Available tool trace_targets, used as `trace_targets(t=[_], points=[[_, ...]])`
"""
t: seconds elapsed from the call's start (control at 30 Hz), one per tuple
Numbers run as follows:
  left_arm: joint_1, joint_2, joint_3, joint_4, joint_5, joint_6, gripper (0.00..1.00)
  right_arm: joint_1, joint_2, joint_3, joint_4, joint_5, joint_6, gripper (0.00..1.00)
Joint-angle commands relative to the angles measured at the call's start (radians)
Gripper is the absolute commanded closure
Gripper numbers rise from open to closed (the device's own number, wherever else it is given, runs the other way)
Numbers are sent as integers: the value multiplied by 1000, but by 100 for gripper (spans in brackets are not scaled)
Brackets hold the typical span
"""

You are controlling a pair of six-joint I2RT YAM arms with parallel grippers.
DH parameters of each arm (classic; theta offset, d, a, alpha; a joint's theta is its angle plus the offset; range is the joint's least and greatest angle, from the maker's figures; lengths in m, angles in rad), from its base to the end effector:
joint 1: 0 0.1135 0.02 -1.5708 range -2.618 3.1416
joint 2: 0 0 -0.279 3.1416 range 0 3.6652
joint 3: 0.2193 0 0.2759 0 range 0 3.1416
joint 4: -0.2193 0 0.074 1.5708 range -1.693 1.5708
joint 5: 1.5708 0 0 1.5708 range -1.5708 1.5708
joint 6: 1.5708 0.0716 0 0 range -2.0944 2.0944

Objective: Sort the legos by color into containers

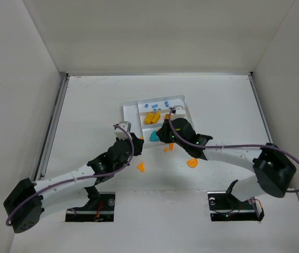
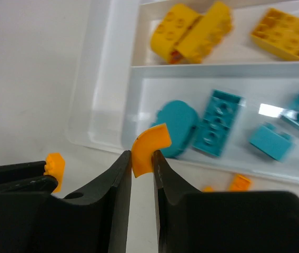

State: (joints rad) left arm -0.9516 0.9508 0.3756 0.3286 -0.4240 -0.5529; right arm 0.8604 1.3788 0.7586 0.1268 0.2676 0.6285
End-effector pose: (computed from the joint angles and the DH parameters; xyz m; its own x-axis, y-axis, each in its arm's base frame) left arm 0.1700 -0.1878 0.2104 -0.3888 -0.2792 -0.8780 0.3602 0.8311 -0.4238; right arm 0.2405 0.2505 0.2120 -0.5904 0.1831 -0.7861 -0.2870 0.8627 0.4165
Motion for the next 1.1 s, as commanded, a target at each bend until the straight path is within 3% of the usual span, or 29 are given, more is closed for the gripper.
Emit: trace_targets(t=[0.0,0.3,0.47,0.67,0.83,0.97,1.07], points=[[82,-107,-21,-42,-25,-39,87,41,139,140,157,-88,2,78],[213,-175,5,-111,-15,-51,86,67,434,381,148,-111,25,77],[248,-101,22,-48,11,-53,86,67,436,389,145,-88,40,58],[265,28,62,32,25,-50,86,58,295,257,155,-32,40,55],[271,159,106,85,25,-27,85,62,71,12,129,152,48,69],[290,282,158,108,36,7,83,71,-180,-175,-88,298,184,73],[288,350,175,139,36,5,82,93,-326,-266,-280,378,316,68]])
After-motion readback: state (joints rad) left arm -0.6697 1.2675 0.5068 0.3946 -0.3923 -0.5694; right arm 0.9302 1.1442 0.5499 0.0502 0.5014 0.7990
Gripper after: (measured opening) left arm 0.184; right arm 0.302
